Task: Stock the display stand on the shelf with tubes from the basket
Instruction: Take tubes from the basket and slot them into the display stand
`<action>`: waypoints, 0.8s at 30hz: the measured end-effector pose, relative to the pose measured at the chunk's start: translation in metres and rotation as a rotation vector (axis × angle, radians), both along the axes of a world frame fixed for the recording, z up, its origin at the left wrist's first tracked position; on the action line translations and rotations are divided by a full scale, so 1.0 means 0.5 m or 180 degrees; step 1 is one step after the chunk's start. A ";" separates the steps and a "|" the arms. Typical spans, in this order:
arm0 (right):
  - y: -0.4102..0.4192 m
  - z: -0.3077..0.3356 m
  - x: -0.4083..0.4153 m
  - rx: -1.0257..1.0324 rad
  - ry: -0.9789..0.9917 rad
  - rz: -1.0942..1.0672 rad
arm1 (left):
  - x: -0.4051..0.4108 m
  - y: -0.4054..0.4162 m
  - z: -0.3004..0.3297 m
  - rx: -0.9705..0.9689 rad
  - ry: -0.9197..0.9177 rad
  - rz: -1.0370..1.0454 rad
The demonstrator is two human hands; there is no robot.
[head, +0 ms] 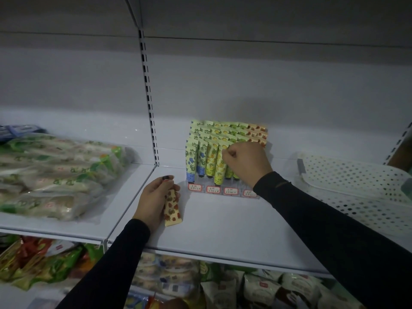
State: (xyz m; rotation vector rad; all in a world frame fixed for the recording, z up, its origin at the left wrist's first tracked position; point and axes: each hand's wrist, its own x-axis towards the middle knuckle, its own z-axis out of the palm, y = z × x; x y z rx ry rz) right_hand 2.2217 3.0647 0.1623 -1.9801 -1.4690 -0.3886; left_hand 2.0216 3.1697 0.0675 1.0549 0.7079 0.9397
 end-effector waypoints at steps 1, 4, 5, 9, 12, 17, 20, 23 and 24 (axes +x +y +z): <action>0.001 0.000 -0.001 -0.0011 -0.0024 -0.0012 | -0.001 0.000 0.000 0.0004 0.0011 0.0001; 0.003 0.006 -0.003 -0.0071 -0.0044 -0.0042 | 0.000 0.000 0.000 0.0006 0.0017 0.0002; 0.004 0.008 -0.006 -0.0094 -0.0066 -0.0042 | 0.000 0.000 0.000 0.0009 0.0017 0.0003; 0.010 0.015 -0.017 -0.0184 -0.0086 -0.0038 | 0.002 -0.002 0.002 0.0000 -0.0020 0.0009; 0.013 0.014 -0.019 -0.0196 -0.0093 -0.0030 | 0.002 -0.002 0.002 0.0002 -0.0025 0.0003; 0.015 0.014 -0.018 -0.0228 -0.0042 -0.0049 | 0.001 -0.003 0.002 0.0008 -0.0030 -0.0006; 0.015 0.015 -0.017 -0.0264 -0.0057 -0.0037 | 0.002 -0.004 0.002 0.0019 -0.0017 -0.0015; 0.015 0.018 -0.012 -0.0270 -0.0037 -0.0005 | 0.001 -0.005 0.002 0.0016 -0.0006 0.0004; 0.014 0.019 -0.010 -0.0252 -0.0017 0.0021 | 0.001 -0.004 0.001 0.0014 -0.0001 0.0013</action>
